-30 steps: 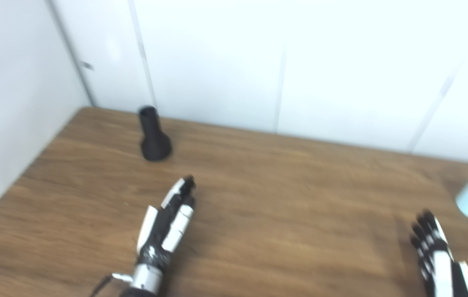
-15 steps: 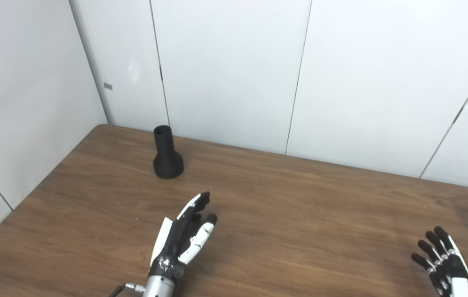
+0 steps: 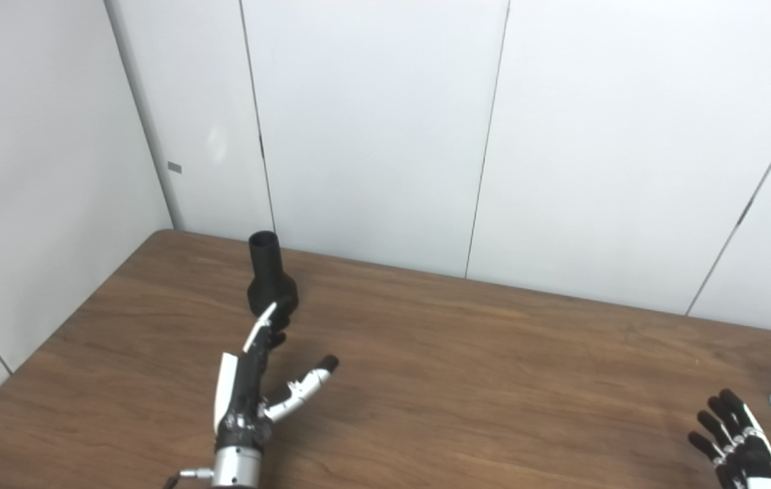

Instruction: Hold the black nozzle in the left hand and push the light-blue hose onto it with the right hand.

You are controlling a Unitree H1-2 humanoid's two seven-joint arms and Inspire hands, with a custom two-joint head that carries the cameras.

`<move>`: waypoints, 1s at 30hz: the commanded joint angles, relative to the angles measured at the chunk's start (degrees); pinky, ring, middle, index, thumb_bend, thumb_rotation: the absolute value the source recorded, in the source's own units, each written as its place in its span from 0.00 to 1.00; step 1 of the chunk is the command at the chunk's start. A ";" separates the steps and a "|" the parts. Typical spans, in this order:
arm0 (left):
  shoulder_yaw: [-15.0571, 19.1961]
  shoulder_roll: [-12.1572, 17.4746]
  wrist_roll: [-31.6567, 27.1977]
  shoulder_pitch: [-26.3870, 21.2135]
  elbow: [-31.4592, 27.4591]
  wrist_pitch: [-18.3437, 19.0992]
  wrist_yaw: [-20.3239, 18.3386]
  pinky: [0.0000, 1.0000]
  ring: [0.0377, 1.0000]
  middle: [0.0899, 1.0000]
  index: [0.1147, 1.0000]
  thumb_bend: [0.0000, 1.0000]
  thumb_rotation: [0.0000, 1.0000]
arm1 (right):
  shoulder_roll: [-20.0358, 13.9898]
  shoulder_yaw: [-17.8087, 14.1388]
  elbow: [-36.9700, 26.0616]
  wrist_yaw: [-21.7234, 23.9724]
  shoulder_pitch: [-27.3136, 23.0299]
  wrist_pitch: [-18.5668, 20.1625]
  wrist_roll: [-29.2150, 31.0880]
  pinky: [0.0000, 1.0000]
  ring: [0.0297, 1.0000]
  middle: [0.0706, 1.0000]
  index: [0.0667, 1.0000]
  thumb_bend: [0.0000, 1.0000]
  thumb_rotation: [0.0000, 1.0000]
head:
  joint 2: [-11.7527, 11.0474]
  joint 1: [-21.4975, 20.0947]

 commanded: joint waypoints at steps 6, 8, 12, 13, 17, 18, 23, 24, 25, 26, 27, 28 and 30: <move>4.62 5.94 -0.47 -7.95 0.57 3.99 1.76 0.88 0.88 0.87 0.87 0.78 0.19 | -0.04 0.01 6.74 -0.02 3.06 -1.51 -0.92 0.86 0.93 0.94 0.93 0.75 0.93 | 0.29 0.02; 4.92 7.18 0.46 -9.04 1.23 5.66 2.07 0.89 0.88 0.87 0.87 0.79 0.23 | -0.10 -0.02 7.09 0.02 2.94 -1.85 -0.89 0.86 0.93 0.94 0.93 0.75 0.93 | 0.32 0.10; 5.27 10.40 2.20 -11.53 3.23 9.25 2.35 0.91 0.91 0.89 0.89 0.84 0.27 | -0.13 -0.08 7.71 0.27 2.72 -2.21 -0.34 0.87 0.93 0.94 0.93 0.74 0.92 | 0.40 0.28; 5.22 11.06 2.45 -11.97 3.80 9.48 2.38 0.92 0.92 0.90 0.89 0.84 0.28 | -0.17 0.00 7.66 0.21 2.72 -2.12 -0.57 0.87 0.93 0.94 0.93 0.74 0.93 | 0.48 0.32; 4.56 14.27 3.88 -13.99 7.90 10.71 2.43 0.95 0.94 0.92 0.90 0.90 0.33 | -0.19 0.18 7.48 0.22 2.64 -2.09 -0.75 0.87 0.93 0.94 0.94 0.71 0.94 | 0.49 0.37; 4.05 14.96 4.67 -14.37 8.26 11.99 2.17 0.95 0.94 0.93 0.90 0.91 0.34 | -0.17 0.19 7.55 0.19 2.59 -2.22 -0.77 0.88 0.93 0.94 0.94 0.71 0.94 | 0.55 0.39; 0.41 18.36 8.31 -16.38 9.81 18.00 -0.11 0.90 0.96 0.97 0.92 0.95 0.36 | -0.24 0.38 7.50 0.19 2.54 -2.28 -0.99 0.89 0.93 0.94 0.94 0.68 0.95 | 0.66 0.26; -0.61 18.98 9.78 -16.86 10.15 19.29 -0.20 0.88 0.94 0.95 0.91 0.97 0.38 | -0.23 0.37 7.49 0.17 2.52 -2.25 -1.00 0.88 0.92 0.94 0.94 0.68 0.94 | 0.68 0.24; -1.80 19.71 11.33 -17.46 10.62 21.02 -0.52 0.87 0.94 0.94 0.91 0.98 0.41 | -0.20 0.36 7.46 0.12 2.50 -2.19 -1.02 0.88 0.92 0.94 0.94 0.68 0.94 | 0.71 0.22; -2.91 20.35 12.67 -18.00 10.91 22.79 -0.87 0.87 0.94 0.93 0.92 0.99 0.45 | -0.16 0.32 7.46 0.16 2.47 -2.13 -0.87 0.88 0.92 0.94 0.93 0.69 0.94 | 0.74 0.20; -4.14 21.04 14.16 -18.60 11.46 24.32 -1.11 0.86 0.94 0.93 0.91 1.00 0.49 | -0.11 0.30 7.43 0.09 2.46 -2.09 -0.91 0.87 0.91 0.93 0.93 0.70 0.93 | 0.74 0.20; -5.30 21.62 15.67 -19.15 11.84 25.78 -1.30 0.87 0.94 0.93 0.91 1.00 0.52 | -0.07 0.34 7.35 -0.04 2.46 -2.04 -1.15 0.87 0.91 0.93 0.93 0.70 0.93 | 0.85 0.18; -7.76 22.91 18.73 -20.30 13.83 26.66 -0.98 0.89 0.93 0.91 0.89 1.00 0.57 | -0.09 0.41 7.49 -0.14 2.42 -2.38 -1.54 0.87 0.91 0.92 0.93 0.70 0.93 | 0.85 0.18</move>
